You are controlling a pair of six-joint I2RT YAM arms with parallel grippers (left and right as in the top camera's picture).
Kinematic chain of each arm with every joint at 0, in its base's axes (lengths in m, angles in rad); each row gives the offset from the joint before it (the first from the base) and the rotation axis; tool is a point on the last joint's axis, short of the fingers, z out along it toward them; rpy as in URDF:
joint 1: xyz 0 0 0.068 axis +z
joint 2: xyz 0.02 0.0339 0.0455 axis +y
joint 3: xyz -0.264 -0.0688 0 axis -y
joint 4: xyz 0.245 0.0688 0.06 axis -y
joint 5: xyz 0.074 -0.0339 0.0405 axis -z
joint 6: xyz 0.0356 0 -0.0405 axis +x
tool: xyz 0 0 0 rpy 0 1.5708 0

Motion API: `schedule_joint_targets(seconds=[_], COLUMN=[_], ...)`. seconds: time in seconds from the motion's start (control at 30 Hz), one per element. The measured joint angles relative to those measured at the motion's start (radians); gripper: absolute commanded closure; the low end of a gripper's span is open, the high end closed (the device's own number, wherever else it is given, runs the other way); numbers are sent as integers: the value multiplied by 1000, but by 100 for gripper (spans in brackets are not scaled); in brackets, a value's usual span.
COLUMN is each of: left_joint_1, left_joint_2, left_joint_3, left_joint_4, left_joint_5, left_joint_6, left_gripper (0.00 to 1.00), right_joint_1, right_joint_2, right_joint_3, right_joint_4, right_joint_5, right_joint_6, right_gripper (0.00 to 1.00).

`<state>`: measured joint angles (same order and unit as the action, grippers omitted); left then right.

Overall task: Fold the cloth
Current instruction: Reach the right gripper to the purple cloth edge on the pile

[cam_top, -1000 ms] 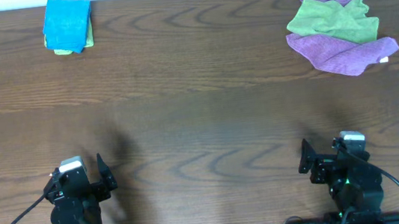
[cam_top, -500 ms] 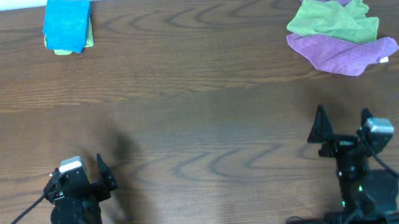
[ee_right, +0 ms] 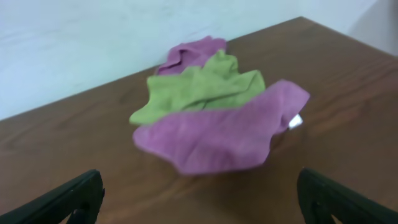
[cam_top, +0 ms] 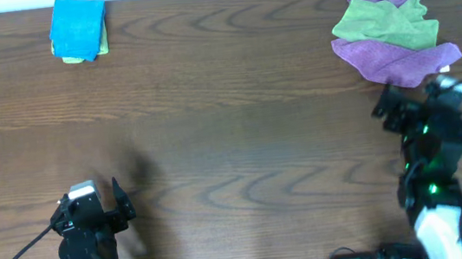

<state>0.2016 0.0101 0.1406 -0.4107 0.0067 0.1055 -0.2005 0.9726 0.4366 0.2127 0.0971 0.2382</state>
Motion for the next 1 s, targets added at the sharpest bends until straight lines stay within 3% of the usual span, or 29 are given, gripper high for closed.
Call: schedule_joint_targets(seconds=[0.43,1.0], left_joint_1=[0,0], left_joint_2=[0,0], left_joint_3=[0,0], left_joint_4=[0,0], left_joint_5=[0,0], left_joint_6=[0,0], left_gripper=[5,5], right_joint_1=[-32,-249], right_joint_2=[127,623], right_joint_3=[55,342], right_joint_4=[169,169], right_joint_5=[-54,-222], right_joint_6=[-37,-69], right_gripper=[1,1])
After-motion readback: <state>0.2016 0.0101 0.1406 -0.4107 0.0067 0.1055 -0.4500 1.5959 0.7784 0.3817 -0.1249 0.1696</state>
